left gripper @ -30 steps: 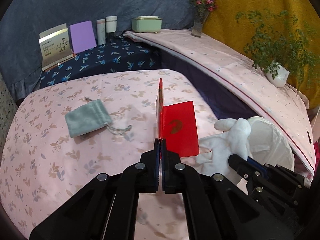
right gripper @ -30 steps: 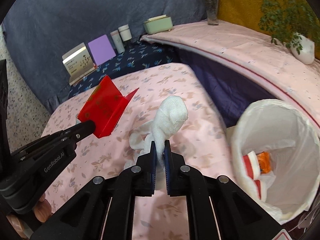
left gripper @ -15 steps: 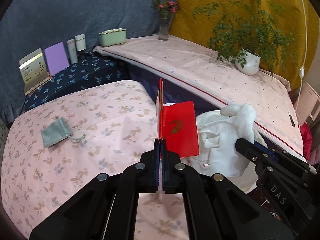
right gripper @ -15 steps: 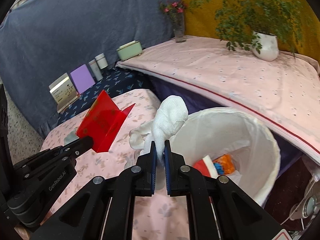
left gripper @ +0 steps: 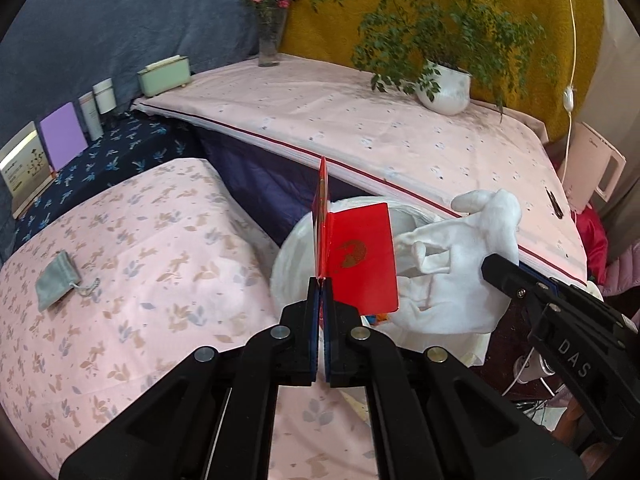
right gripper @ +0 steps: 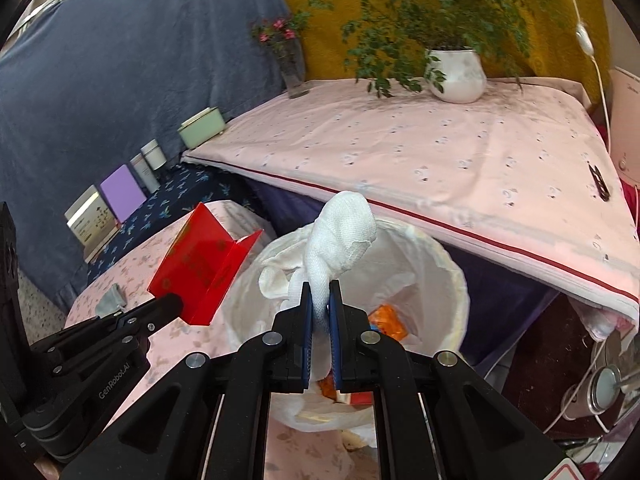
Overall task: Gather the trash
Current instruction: 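Carry folder and cloth over the wastebasket and open both grippers to drop them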
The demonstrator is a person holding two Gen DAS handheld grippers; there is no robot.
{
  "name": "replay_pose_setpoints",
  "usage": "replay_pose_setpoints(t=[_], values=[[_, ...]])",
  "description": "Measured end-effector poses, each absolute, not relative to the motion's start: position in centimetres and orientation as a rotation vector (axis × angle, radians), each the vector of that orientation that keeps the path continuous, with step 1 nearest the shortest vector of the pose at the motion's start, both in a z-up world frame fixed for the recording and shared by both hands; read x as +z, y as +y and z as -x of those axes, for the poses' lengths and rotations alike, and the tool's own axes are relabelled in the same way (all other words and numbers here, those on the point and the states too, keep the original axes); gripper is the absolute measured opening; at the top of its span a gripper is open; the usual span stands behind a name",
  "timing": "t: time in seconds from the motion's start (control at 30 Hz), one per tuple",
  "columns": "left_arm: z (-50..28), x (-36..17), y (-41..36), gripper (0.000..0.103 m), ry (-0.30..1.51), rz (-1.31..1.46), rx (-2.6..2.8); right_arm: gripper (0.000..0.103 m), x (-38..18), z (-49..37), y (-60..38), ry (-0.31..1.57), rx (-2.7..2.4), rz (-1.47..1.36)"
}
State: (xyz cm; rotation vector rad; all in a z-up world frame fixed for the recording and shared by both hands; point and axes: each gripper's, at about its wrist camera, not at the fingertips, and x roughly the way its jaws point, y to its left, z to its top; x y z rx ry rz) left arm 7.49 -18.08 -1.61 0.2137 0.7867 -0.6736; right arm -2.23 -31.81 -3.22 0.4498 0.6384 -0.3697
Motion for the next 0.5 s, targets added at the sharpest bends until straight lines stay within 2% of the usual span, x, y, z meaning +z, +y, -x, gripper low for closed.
replay_pose_setpoints(t=[0.17, 0.23, 0.3, 0.37, 0.43, 0.5], values=[[-7.5, -2.4, -19.6, 0.005, 0.809, -0.223, -0.691, 0.007, -3.9, 2.7, -33.2, 0.641, -0.395, -0.468], [-7.6, -2.7, -19.9, 0.013, 0.817, -0.225, -0.686, 0.007, -4.1, 2.7, -33.6, 0.643, -0.400, -0.473], [-7.8, -2.9, -19.9, 0.028, 0.821, -0.218, -0.674, 0.008, -4.4, 2.6, -33.8, 0.647, -0.400, -0.476], [-7.9, -2.9, -19.8, 0.035, 0.821, -0.216, -0.663, 0.008, -4.5, 2.4, -33.8, 0.651, -0.398, -0.475], [-8.1, -3.0, -19.7, 0.036, 0.823, -0.214, -0.656, 0.008, -4.6, 2.1, -33.6, 0.655, -0.393, -0.473], [-8.3, -3.0, -19.5, 0.043, 0.825, -0.211, -0.647, 0.010, -4.6, 1.6, -33.4, 0.657, -0.385, -0.469]])
